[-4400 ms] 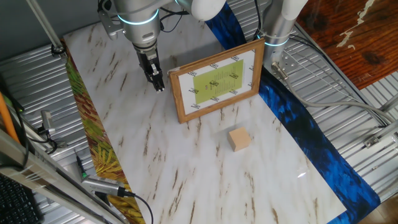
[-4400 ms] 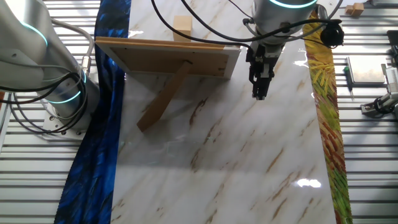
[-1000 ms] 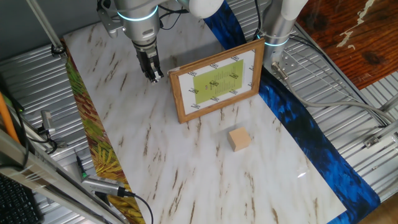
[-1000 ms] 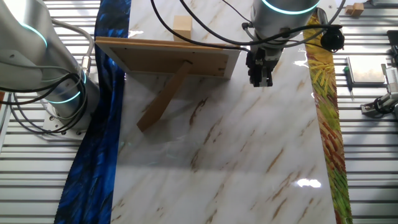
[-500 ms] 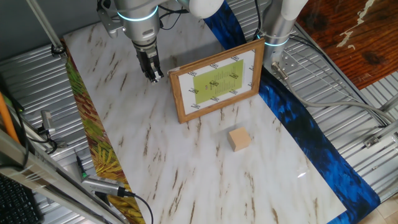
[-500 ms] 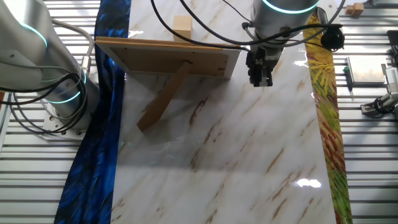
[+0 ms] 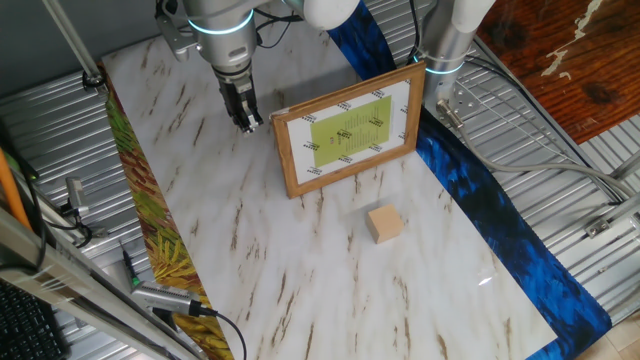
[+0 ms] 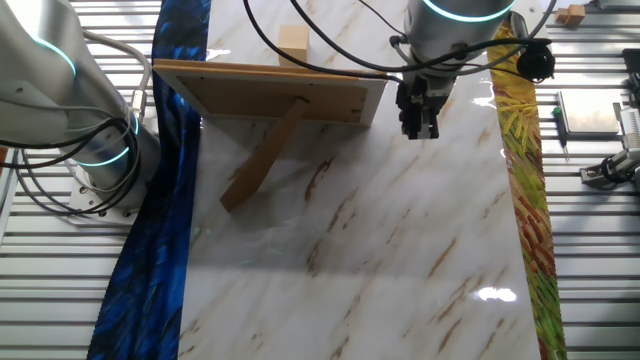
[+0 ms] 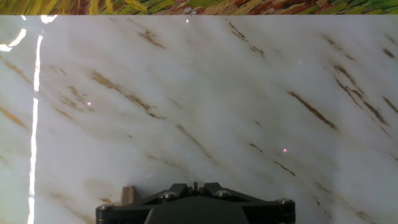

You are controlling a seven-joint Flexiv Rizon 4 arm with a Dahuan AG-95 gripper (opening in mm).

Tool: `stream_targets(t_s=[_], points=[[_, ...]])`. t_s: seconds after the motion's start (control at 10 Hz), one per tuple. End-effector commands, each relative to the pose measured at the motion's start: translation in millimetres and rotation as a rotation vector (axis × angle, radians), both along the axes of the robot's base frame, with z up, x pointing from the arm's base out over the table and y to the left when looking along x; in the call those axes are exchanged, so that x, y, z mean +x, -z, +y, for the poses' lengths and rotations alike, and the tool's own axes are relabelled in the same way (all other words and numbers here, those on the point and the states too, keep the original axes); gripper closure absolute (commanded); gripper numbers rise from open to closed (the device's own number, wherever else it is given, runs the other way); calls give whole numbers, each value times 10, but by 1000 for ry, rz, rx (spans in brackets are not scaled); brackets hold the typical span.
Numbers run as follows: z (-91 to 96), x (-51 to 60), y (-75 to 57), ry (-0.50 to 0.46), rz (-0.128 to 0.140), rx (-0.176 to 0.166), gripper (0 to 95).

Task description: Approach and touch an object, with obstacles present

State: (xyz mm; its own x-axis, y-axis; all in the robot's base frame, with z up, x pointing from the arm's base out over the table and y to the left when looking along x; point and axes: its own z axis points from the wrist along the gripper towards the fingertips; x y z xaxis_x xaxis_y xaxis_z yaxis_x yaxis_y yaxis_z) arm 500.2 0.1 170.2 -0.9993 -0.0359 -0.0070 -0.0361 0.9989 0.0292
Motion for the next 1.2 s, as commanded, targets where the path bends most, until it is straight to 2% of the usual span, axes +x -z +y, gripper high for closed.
stream_targets(t_s=[0.1,1.2], points=[[0,-3,-1,-41,-2,2,950],[0,-3,-1,-130,-6,3,950]])
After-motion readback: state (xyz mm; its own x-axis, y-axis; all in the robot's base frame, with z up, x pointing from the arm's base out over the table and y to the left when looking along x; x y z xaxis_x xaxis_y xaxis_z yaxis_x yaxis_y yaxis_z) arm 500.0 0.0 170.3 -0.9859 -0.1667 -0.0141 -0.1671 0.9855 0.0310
